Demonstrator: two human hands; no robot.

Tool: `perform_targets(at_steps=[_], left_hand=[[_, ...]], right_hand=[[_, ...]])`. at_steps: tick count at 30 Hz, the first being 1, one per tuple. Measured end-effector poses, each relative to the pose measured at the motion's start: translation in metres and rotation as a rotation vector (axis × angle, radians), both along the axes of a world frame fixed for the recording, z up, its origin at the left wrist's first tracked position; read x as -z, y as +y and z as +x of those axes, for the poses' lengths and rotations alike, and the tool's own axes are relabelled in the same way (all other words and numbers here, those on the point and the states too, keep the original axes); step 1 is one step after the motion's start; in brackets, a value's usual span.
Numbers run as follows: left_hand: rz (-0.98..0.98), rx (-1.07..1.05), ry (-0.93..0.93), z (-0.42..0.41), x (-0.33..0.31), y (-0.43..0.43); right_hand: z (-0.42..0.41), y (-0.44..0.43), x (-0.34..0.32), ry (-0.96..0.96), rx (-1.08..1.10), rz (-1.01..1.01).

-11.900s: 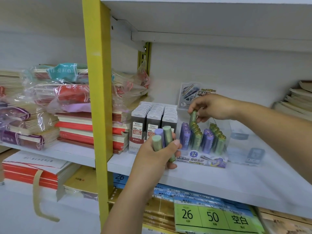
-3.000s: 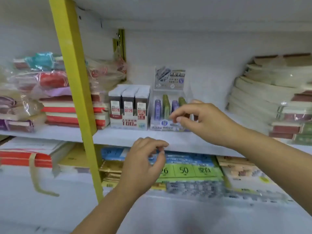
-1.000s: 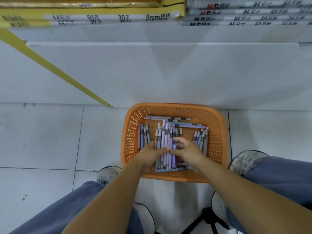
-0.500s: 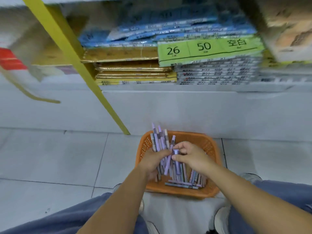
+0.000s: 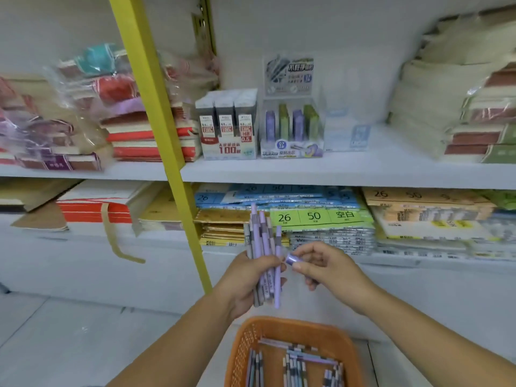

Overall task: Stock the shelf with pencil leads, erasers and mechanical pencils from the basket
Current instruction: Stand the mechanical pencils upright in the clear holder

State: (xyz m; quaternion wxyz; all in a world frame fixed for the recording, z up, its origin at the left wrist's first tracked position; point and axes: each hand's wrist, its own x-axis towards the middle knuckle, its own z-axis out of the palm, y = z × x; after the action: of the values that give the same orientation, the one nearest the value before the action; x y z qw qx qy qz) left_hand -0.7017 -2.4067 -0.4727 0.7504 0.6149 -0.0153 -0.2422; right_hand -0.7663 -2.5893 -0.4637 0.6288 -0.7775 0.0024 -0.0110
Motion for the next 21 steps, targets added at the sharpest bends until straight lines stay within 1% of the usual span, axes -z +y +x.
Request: perform_targets(at_steps=[3,6,8,10,12,15,16,19,21], left_hand=[[-0.044,0.005,-0.084,0.006,-0.035,-0.005],[-0.012,-0.005,-0.178,0.011,-0.062,-0.011],[0.034,-0.019,-0.237,0.015,-0.077,-0.015],[0.043,-0.047,-0.268,0.019,-0.087,-0.018],[0.009,-0.080,-0.271,0.024,-0.089,-0.021],[-0.051,-0.143,-0.267,0.030,-0.090,-0.027],[-0.077,-0.154,-0.265,0.032,-0.091,-0.030],[-0.111,-0.179,-0.272,0.037,-0.096,-0.040],[-0.106,-0.195,-0.298,0.040,-0.099,-0.046]], right_hand=[[0.008,-0.003,-0.031,-0.100,0.063,-0.044],[0.015,-0.008,-0.059,-0.187,0.087,-0.150],[0.017,-0.013,-0.077,-0.203,0.060,-0.213],[0.020,-0.018,-0.089,-0.193,0.042,-0.209],[0.024,-0.025,-0.097,-0.206,0.069,-0.081],[0.032,-0.029,-0.104,-0.231,0.132,0.237],[0.034,-0.029,-0.105,-0.238,0.155,0.315],[0.041,-0.030,-0.112,-0.264,0.184,0.428],[0.045,-0.031,-0.118,-0.289,0.203,0.418]])
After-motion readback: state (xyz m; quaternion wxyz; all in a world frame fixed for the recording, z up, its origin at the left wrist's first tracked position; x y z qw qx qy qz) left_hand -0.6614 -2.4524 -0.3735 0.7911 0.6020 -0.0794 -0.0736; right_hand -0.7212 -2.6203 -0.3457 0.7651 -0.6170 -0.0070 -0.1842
